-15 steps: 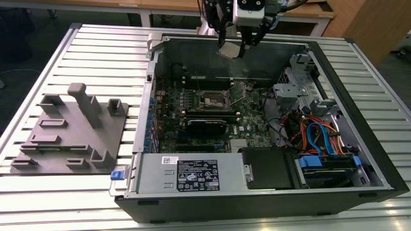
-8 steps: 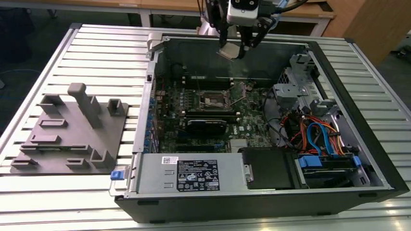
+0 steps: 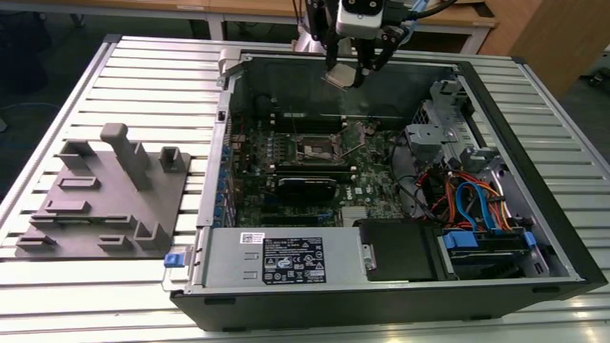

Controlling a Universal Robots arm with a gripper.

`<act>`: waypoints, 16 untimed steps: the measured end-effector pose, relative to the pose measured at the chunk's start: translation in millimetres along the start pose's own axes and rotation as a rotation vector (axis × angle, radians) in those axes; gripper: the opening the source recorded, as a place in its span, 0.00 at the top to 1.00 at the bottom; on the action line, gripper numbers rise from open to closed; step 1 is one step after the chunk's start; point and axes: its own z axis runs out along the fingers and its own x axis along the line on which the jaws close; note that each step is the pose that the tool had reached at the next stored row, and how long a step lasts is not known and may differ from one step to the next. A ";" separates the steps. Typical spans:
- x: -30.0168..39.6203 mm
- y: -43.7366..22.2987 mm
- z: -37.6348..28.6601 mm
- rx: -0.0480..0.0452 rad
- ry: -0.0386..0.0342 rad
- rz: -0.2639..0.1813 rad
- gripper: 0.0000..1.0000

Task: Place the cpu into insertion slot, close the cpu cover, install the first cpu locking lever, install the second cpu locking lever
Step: 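Place the cpu into insertion slot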

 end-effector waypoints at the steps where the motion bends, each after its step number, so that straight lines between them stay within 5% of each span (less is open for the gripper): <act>1: 0.0 0.0 0.0 0.0000 0.0000 0.000 0.46; 8: 0.0 0.0 0.1 -0.0002 -0.0007 0.008 0.46; 16: 1.3 -1.2 1.5 -0.0007 -0.0110 0.126 0.46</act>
